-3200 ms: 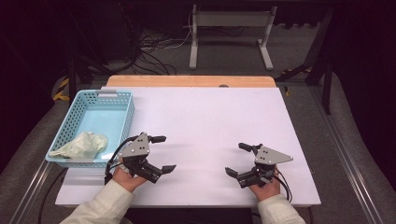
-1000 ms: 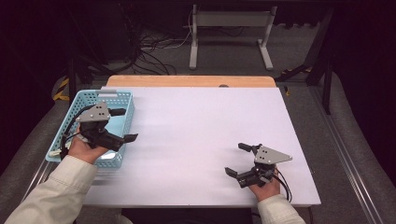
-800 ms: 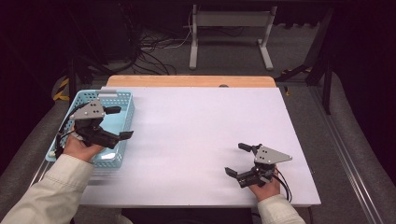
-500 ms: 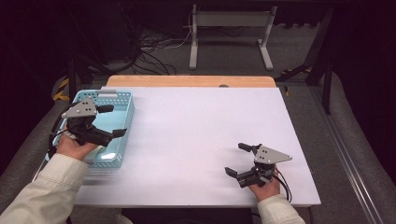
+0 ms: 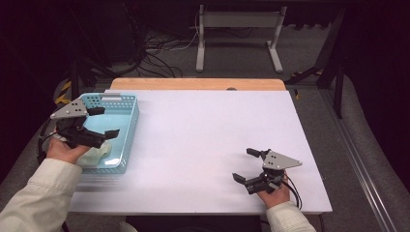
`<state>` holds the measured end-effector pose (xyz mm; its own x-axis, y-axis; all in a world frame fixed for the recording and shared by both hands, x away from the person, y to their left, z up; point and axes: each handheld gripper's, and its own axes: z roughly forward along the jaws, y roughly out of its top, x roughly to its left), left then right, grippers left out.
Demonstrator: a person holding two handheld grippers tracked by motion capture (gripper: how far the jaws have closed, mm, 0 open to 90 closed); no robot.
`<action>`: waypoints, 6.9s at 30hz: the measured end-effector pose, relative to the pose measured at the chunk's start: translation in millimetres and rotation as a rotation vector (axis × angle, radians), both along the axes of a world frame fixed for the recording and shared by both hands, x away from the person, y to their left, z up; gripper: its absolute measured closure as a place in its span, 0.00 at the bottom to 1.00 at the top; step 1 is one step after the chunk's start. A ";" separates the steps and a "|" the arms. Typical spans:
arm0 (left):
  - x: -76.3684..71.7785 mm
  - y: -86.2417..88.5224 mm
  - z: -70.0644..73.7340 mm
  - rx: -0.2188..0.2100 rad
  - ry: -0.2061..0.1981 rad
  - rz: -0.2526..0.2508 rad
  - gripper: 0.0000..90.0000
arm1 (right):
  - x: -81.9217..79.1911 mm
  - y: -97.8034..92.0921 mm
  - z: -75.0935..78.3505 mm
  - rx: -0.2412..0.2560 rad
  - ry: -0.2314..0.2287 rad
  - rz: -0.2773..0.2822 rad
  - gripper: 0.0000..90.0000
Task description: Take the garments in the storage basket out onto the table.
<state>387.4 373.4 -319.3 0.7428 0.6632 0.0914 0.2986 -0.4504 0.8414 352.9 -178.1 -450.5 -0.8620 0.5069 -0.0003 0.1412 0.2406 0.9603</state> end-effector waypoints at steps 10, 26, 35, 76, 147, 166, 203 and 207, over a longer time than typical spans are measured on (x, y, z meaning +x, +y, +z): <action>1.9 16.7 -4.7 0.006 0.025 0.041 0.06 | 0.0 0.6 -0.3 0.000 0.000 0.002 0.00; 2.7 40.3 -20.5 0.105 0.124 0.125 0.06 | 0.0 1.4 -0.4 -0.005 0.004 0.009 0.00; 1.5 59.2 -30.2 0.131 0.185 0.171 0.06 | 0.4 2.3 -0.8 -0.012 0.004 0.013 0.00; 0.2 78.7 -59.8 0.253 0.460 0.228 0.11 | 0.9 3.7 -1.6 -0.022 0.016 0.026 0.01; -25.1 90.7 -42.1 -0.107 0.238 0.227 0.93 | 0.9 3.9 -1.5 -0.022 0.017 0.033 0.01; -31.2 84.5 -36.3 -0.257 0.110 0.224 0.93 | 0.7 4.0 -1.4 -0.021 0.016 0.034 0.01; -9.6 20.5 9.5 -0.340 -0.044 0.198 0.92 | 0.4 3.8 -1.2 -0.022 0.016 0.037 0.01; -4.7 9.9 15.1 -0.345 -0.052 0.173 0.92 | 0.2 3.8 -1.2 -0.022 0.016 0.038 0.01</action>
<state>382.7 383.3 -304.1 0.6179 0.7764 -0.1244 0.2978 -0.0847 0.9508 353.1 -174.3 -451.7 -0.8808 0.4735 0.0025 0.1464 0.2674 0.9524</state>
